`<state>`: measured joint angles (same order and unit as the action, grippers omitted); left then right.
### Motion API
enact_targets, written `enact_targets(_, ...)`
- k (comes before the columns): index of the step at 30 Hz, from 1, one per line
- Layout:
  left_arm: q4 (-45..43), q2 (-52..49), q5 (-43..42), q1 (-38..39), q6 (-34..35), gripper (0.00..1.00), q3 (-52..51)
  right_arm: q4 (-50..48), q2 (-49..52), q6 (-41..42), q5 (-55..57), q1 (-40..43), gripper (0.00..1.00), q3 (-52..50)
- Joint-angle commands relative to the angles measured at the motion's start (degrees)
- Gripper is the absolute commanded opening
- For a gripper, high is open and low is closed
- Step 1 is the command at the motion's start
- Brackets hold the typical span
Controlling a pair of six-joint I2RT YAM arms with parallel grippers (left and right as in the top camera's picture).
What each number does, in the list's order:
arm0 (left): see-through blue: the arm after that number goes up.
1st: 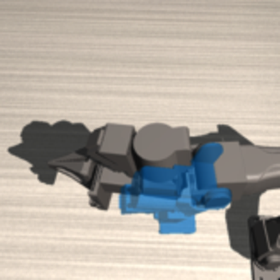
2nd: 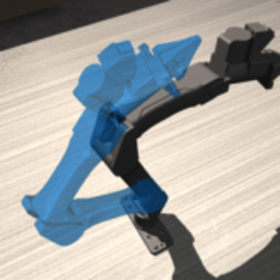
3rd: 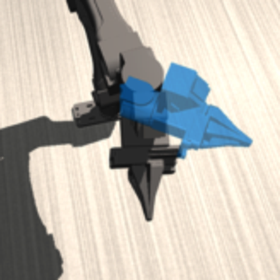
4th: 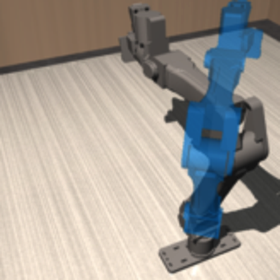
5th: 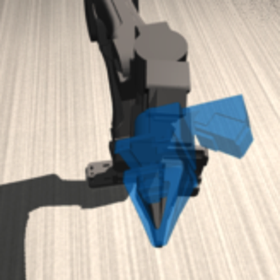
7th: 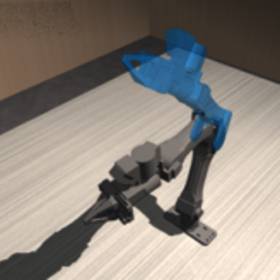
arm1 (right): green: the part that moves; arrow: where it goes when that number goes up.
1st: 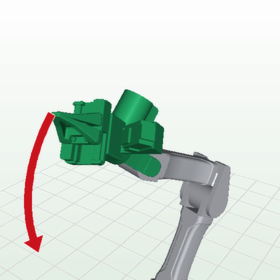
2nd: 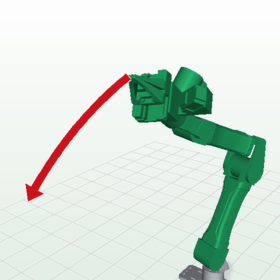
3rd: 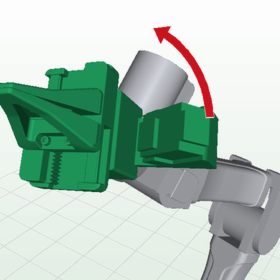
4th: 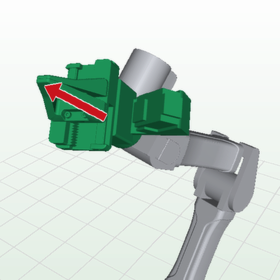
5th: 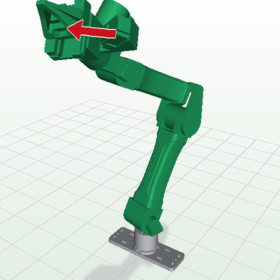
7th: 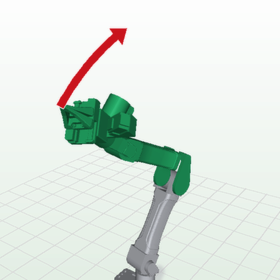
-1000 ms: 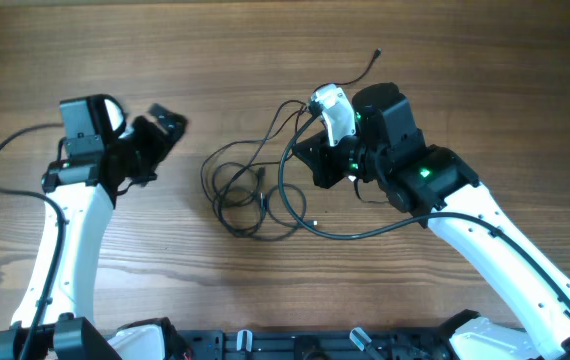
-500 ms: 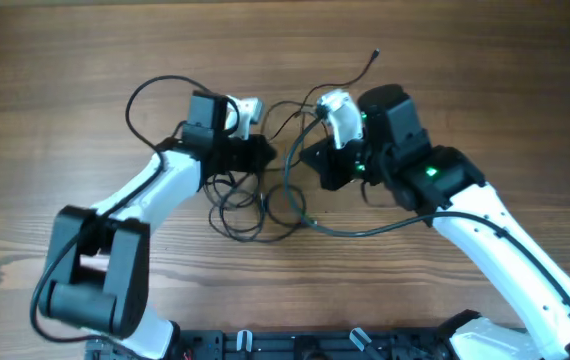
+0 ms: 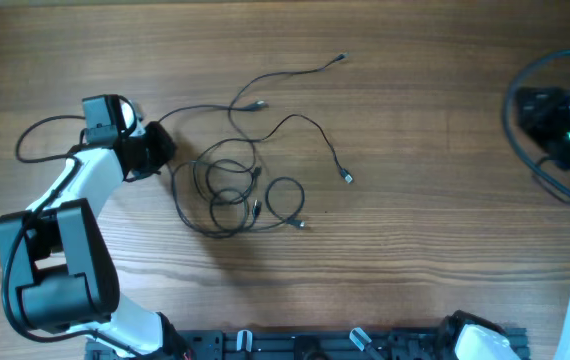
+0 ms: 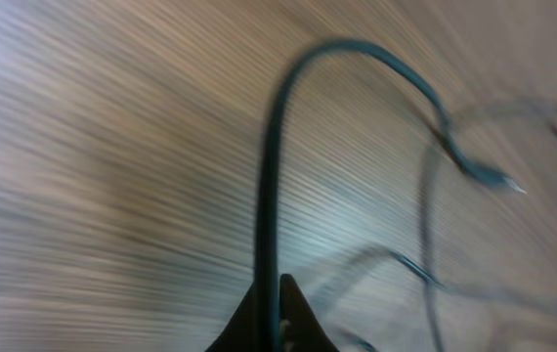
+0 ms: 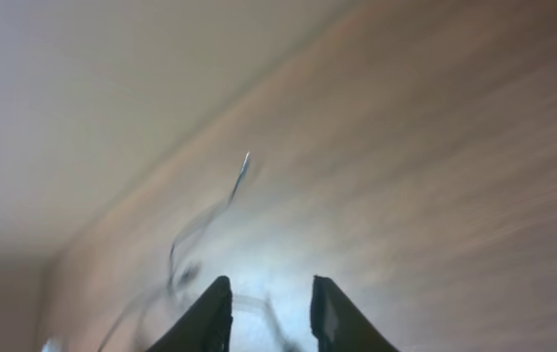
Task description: Untangle cables
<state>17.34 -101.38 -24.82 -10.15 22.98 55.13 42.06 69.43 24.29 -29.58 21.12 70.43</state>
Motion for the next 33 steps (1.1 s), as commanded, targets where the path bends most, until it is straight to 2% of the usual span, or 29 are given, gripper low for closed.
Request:
enact_targets(1,-1.84,-0.20,-20.06,3.45,-3.02,0.04,0.17,1.70,5.38,2.34,-8.92,-7.76,0.80,-2.23)
enact_targets(3,-5.46,-0.20,-25.09,4.57,0.68,0.04,0.17,1.70,9.64,9.44,-11.02,-14.03,0.86,-3.74)
enact_targets(4,-9.01,-0.20,-26.71,5.11,5.60,0.04,0.17,1.70,12.04,11.80,-10.99,-17.22,0.88,-3.91)
enact_targets(7,-15.43,-0.20,-26.82,6.03,14.99,0.04,0.17,1.25,17.59,19.85,-10.71,-25.51,0.93,-4.52)
enact_targets(9,-18.93,-0.20,-26.77,7.08,19.30,0.04,0.17,-1.27,21.90,29.79,-7.43,-32.39,1.00,-4.52)
enact_targets(14,-22.56,-0.20,-26.27,10.75,21.22,0.04,0.17,-16.61,32.81,60.26,-4.26,-48.00,1.00,-4.52)
enact_targets(16,-22.56,-0.20,-25.35,11.39,21.24,0.04,0.17,-23.82,37.31,69.16,-4.17,-52.24,1.00,-4.52)
enact_targets(17,-22.53,-0.20,-25.20,11.82,21.22,0.04,0.17,-28.33,39.32,70.47,-4.81,-53.90,0.91,-4.52)
enact_targets(18,-22.53,-0.20,-25.22,12.04,21.22,0.04,0.17,-33.90,41.33,70.03,-5.42,-55.23,0.62,-4.52)
enact_targets(19,-22.51,-0.20,-25.14,12.09,21.18,0.04,0.17,-36.74,42.34,65.85,-5.16,-55.65,0.04,-4.52)
enact_targets(22,-19.65,-0.20,-18.82,10.97,16.98,0.04,0.17,-36.39,39.87,46.25,-2.95,-52.89,0.04,-4.50)
enact_targets(23,-14.84,-0.20,-11.06,9.53,12.98,0.04,0.17,-29.97,35.28,39.63,0.26,-48.78,0.04,-4.50)
enact_targets(26,-9.53,-0.20,0.72,3.08,5.20,0.04,0.17,-14.27,20.96,26.71,10.62,-36.39,0.04,-4.46)
enact_targets(29,-10.75,0.46,-2.73,-6.73,5.27,0.04,0.70,-5.31,5.73,19.02,22.56,-20.39,0.04,-4.46)
enact_targets(33,-18.21,3.34,-16.31,-19.12,5.31,0.04,0.83,-4.96,-8.17,12.72,26.14,1.95,0.05,-4.46)
